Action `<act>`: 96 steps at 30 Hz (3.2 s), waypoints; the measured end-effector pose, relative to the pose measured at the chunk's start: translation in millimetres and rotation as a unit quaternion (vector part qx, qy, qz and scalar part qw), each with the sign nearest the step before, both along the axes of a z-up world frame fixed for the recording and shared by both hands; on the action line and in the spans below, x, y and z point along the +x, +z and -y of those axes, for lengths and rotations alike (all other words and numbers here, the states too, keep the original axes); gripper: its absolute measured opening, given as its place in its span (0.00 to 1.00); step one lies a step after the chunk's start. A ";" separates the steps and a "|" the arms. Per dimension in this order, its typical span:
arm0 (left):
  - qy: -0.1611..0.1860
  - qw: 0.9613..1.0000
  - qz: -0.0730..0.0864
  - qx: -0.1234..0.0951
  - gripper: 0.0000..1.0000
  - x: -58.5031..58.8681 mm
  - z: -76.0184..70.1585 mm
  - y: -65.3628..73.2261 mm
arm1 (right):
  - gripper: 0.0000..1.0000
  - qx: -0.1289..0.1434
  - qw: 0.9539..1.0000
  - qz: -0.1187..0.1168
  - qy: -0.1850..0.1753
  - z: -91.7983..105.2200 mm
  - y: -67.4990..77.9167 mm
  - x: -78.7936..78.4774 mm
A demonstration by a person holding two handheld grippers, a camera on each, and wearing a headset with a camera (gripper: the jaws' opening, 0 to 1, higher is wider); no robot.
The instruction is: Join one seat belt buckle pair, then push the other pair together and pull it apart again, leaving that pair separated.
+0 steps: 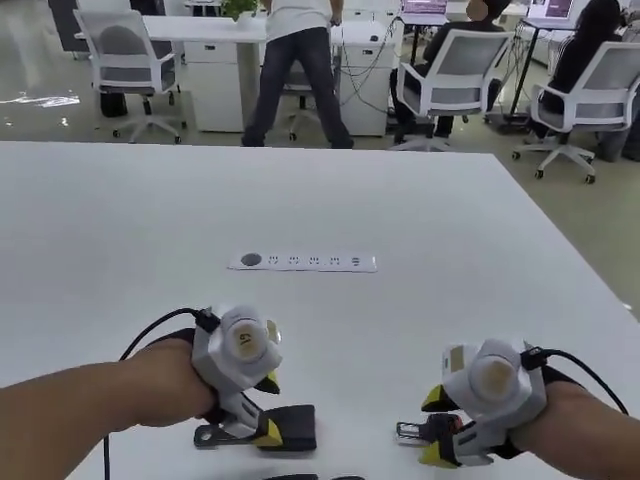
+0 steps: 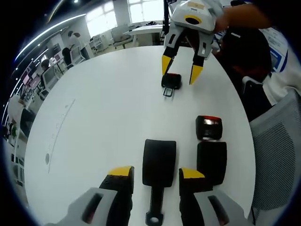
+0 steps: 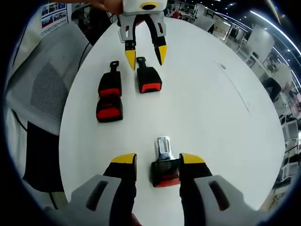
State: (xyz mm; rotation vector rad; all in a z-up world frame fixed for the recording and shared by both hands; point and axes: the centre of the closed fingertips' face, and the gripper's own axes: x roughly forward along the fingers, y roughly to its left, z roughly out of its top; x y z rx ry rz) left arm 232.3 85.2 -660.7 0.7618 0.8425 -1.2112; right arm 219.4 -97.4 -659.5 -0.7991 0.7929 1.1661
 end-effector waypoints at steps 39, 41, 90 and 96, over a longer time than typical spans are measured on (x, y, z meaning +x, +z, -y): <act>-0.066 0.997 -0.040 0.013 0.33 -2.9 6.3 -34.6 | 0.32 -0.029 0.998 -0.044 0.036 17.3 -35.2 11.4; -0.067 0.997 -0.041 0.011 0.33 -2.7 6.0 -34.7 | 0.32 -0.029 0.998 -0.043 0.038 13.9 -35.2 9.5; -0.066 0.997 -0.039 0.021 0.33 -3.8 6.7 -34.7 | 0.32 0.007 0.997 -0.009 0.076 -98.6 -29.5 10.3; -0.071 0.997 -0.039 0.013 0.33 -5.1 7.9 -34.8 | 0.31 0.009 0.997 -0.023 0.071 -100.5 -32.6 10.9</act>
